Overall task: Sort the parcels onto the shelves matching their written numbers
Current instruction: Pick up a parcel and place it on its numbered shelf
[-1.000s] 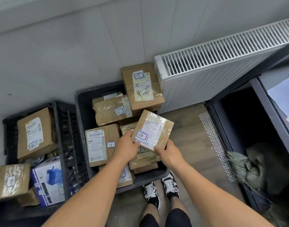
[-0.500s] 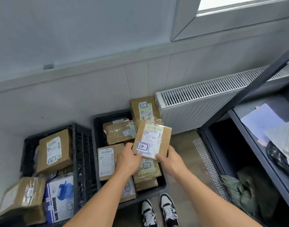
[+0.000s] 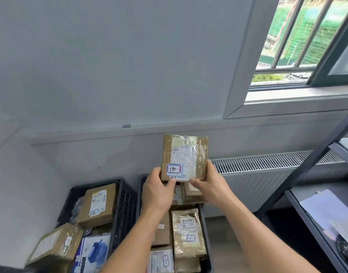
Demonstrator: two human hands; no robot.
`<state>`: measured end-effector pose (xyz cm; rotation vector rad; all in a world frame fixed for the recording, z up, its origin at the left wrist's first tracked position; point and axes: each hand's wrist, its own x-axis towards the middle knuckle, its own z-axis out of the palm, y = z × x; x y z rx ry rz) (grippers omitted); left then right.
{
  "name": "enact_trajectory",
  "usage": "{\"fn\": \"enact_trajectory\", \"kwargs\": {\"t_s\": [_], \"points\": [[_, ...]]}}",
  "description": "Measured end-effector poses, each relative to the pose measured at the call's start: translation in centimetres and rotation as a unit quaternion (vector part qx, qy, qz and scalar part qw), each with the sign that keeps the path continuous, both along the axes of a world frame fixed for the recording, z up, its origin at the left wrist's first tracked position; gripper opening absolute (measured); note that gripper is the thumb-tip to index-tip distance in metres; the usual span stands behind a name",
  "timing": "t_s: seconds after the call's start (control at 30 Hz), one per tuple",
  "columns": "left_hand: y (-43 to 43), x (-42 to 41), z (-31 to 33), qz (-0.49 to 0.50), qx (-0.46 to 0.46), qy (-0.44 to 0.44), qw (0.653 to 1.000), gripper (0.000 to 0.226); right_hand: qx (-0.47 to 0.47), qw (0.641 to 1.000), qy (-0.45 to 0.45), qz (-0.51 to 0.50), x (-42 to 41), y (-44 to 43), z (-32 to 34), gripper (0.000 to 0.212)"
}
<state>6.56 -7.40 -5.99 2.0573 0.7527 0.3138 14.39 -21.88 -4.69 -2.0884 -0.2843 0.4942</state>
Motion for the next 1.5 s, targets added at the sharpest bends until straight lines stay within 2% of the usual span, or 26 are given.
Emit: {"fn": "enact_trajectory", "kwargs": {"t_s": [0.2,0.43,0.8,1.1,1.23,1.5], "points": [[0.3,-2.6,4.1,0.051,0.013,-0.100,0.994,0.036,0.041,0.998,-0.048,0.024,-1.6,1.3,4.0,0.063],[-1.5,-5.9,6.0,0.105,0.008,-0.149,0.983,0.036,0.078,0.992,-0.077,0.063,-3.3,0.4,6.5,0.068],[-10.9,-10.3,7.0,0.227,0.006,-0.180,0.957,0.030,0.081,0.977,-0.093,0.175,-5.3,-6.3,7.8,0.070],[-18.0,-15.9,8.0,0.305,0.019,-0.176,0.936,0.032,0.096,0.952,-0.105,0.271,-9.1,-10.6,8.3,0.063],[-19.1,-20.1,8.4,0.353,0.022,-0.175,0.919,0.028,0.111,0.934,-0.107,0.322,-12.7,-10.5,9.0,0.063],[-20.8,-31.2,9.3,0.442,0.045,-0.193,0.875,0.034,0.127,0.895,-0.115,0.412,-22.9,-8.8,9.6,0.066]]}}
